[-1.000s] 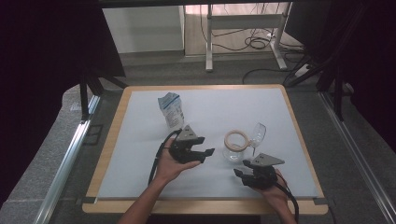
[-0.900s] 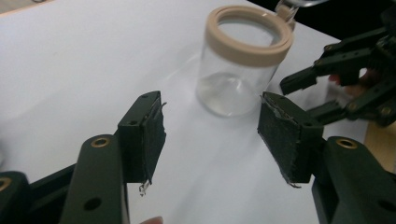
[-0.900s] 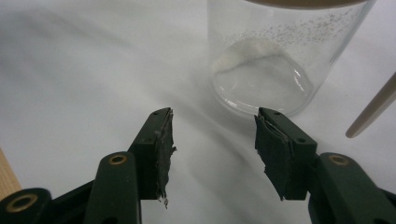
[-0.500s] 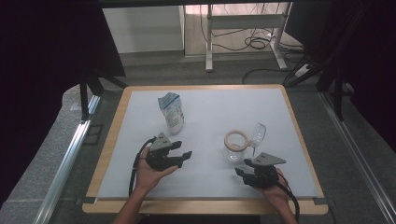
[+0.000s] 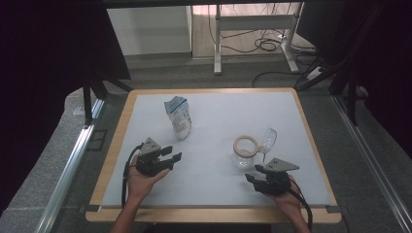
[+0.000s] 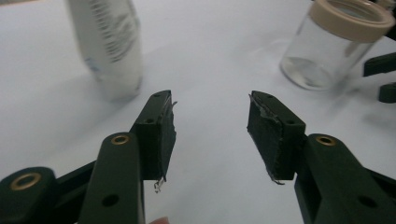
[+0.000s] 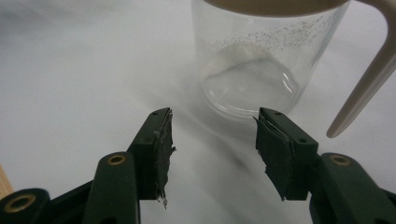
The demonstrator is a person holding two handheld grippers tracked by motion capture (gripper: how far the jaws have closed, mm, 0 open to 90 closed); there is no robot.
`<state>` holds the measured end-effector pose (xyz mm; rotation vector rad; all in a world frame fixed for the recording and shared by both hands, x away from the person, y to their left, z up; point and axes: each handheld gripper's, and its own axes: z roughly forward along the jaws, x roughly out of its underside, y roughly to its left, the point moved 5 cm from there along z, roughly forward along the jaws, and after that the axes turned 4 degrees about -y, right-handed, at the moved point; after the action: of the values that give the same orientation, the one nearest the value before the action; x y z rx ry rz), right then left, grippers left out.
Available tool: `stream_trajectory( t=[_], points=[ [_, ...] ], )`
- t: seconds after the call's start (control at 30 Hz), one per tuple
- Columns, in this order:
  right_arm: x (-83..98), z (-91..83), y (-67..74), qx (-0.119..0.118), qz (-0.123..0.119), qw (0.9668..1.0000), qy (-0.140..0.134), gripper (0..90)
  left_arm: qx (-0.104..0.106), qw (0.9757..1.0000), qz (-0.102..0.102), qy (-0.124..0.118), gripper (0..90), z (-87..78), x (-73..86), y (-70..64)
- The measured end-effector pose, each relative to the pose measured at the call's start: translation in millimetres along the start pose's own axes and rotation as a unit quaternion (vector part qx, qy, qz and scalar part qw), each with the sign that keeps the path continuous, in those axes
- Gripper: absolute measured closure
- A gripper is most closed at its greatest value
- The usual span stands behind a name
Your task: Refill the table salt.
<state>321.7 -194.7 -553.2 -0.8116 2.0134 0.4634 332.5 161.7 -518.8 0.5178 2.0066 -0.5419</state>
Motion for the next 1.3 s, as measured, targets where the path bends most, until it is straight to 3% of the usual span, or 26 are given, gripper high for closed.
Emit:
stream_trajectory(
  t=[0.13, 0.37, 0.57, 0.6, 0.9, 1.03, 1.3],
  points=[
    [-0.1, 1.4, 1.7, -0.002, -0.003, 1.0, 0.001, 46.0, -0.012, 0.9999, -0.006, -0.009, 53.1, -1.5, -2.4, 14.4],
    [-0.5, 2.6, 5.1, -0.003, -0.005, 1.0, 0.004, 46.0, -0.032, 0.9994, -0.003, -0.009, 50.3, 17.3, -18.6, 36.2],
    [-0.1, 2.2, 4.4, -0.004, -0.005, 1.0, 0.004, 45.9, -0.029, 0.9992, -0.015, -0.021, 50.0, 36.3, -41.8, 57.3],
    [0.2, 2.2, 4.2, -0.005, -0.004, 1.0, 0.004, 45.9, -0.036, 0.999, -0.012, -0.022, 49.9, 40.2, -46.3, 61.0],
    [1.5, 3.0, 3.7, -0.008, -0.001, 1.0, 0.003, 45.9, -0.029, 0.9989, -0.02, -0.032, 51.8, 61.3, -72.9, 74.8],
    [2.0, 3.8, 4.2, -0.009, -0.002, 0.9999, 0.005, 45.6, -0.008, 0.999, -0.025, -0.036, 58.2, 68.2, -81.8, 71.9],
    [2.7, 2.7, 3.0, -0.007, -0.002, 1.0, 0.006, 45.5, -0.018, 0.9989, -0.025, -0.036, 81.1, 75.0, -82.2, 72.9]
  ],
)
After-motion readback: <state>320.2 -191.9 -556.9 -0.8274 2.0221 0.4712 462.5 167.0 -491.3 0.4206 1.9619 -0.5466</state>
